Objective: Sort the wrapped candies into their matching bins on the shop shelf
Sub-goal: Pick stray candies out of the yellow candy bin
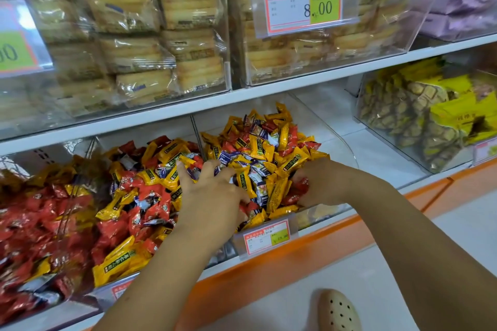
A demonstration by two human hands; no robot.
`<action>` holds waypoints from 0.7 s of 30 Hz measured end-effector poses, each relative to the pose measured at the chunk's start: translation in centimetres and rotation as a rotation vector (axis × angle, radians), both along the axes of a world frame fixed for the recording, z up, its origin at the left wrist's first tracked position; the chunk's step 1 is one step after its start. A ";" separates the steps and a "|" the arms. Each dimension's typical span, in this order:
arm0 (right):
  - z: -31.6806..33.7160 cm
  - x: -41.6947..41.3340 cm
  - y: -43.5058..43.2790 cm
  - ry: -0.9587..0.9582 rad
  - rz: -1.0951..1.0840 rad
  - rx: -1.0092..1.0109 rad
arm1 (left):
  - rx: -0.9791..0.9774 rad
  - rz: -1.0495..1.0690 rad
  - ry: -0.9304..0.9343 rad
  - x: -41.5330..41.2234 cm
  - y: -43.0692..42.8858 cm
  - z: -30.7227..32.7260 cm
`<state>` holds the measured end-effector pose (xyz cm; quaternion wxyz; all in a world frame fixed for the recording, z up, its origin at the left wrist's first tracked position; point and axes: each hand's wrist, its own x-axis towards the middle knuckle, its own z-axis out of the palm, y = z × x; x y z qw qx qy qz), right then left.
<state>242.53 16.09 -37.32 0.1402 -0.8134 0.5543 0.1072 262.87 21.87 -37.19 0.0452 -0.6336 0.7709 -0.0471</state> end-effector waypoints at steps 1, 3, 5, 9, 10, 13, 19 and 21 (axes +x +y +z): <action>-0.3 0.4 -0.1 0.071 0.025 -0.023 | -0.003 0.004 -0.042 -0.1 0.0 0.0; -0.7 1.1 -0.1 0.158 0.058 -0.051 | -0.018 0.016 -0.098 -0.4 -0.1 0.0; -0.9 1.5 -0.1 0.183 0.062 -0.078 | -0.026 0.026 -0.115 -0.7 -0.2 0.1; -0.8 0.8 0.2 -0.001 0.024 -0.134 | -0.028 0.023 -0.071 -1.1 -0.6 0.1; -0.7 0.5 0.3 -0.122 -0.026 -0.114 | -0.029 0.025 -0.053 -1.1 -0.6 0.1; -0.4 -0.4 0.4 -0.368 -0.150 -0.050 | -0.031 0.035 0.003 -1.1 -0.8 -0.1; 0.0 -2.1 0.3 -0.600 -0.258 -0.107 | -0.004 0.031 0.352 -0.3 -1.1 0.0; 0.5 -2.7 0.4 -0.655 -0.273 -0.119 | -0.044 -0.008 0.507 0.1 -1.2 0.2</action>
